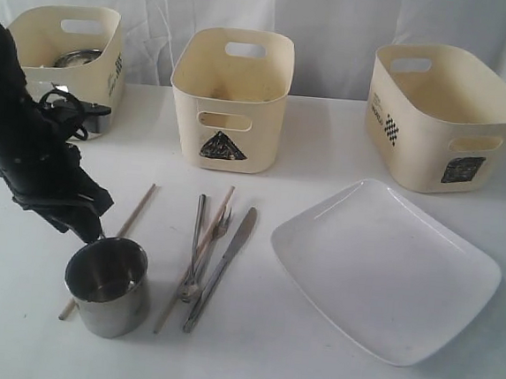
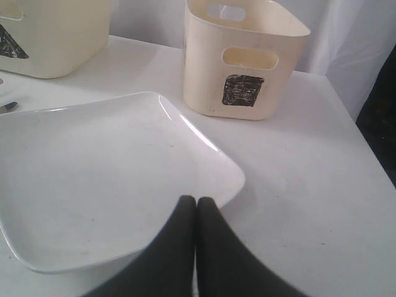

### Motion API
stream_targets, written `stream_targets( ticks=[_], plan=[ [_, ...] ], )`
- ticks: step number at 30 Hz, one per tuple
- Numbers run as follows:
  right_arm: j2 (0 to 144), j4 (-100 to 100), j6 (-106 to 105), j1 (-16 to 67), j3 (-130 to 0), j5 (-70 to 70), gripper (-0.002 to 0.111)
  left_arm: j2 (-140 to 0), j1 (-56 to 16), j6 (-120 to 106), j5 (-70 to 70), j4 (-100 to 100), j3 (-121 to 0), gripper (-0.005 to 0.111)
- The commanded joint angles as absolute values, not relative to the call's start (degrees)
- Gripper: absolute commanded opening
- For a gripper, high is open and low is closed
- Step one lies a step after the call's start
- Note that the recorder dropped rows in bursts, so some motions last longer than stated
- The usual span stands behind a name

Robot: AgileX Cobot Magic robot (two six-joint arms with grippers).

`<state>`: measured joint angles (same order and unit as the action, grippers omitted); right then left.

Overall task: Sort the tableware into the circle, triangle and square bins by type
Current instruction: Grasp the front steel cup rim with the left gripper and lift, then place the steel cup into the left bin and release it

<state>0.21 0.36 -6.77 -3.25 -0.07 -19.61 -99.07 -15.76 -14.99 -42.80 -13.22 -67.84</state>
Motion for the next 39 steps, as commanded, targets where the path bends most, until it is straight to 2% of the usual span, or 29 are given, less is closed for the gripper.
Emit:
stream_targets(
  ticks=[1,9,18,20,24,28,32,36,39],
  plan=[
    [0.00,0.41,-6.85,-2.88,0.00,-19.30,0.000,-96.06,-16.00,-15.24,-43.20,-15.61,-67.39,0.051],
    [0.00,0.41,-6.85,-2.88,0.00,-19.30,0.000,-95.46,-16.15,-18.94,-50.98,-19.22,-65.70,0.051],
    [0.00,0.41,-6.85,-2.88,0.00,-19.30,0.000,-95.46,-16.15,-22.72,-38.88,-18.40,-58.69,0.049],
    [0.00,0.41,-6.85,-2.88,0.00,-19.30,0.000,-95.46,-16.15,-22.72,-36.98,-18.40,-58.59,0.040],
    [0.00,0.41,-6.85,-2.88,0.00,-19.30,0.000,-95.46,-16.15,-22.72,-36.60,-18.77,-58.59,0.001],
    [0.00,0.41,-6.85,-2.88,0.00,-19.30,0.000,-93.83,-16.15,-23.44,-44.09,-16.87,-61.56,0.000],
    [0.00,0.41,-6.85,-2.88,0.00,-19.30,0.000,-88.39,-16.15,-22.95,-49.95,-3.36,-70.49,0.000],
    [0.00,0.41,-6.85,-2.88,0.00,-19.30,0.000,-83.39,-15.87,-17.52,-37.47,18.82,-79.90,0.000],
    [0.00,0.41,-6.85,-2.88,0.00,-19.30,0.000,-82.15,-12.59,-8.15,-13.03,29.30,-81.92,0.000]
  ],
)
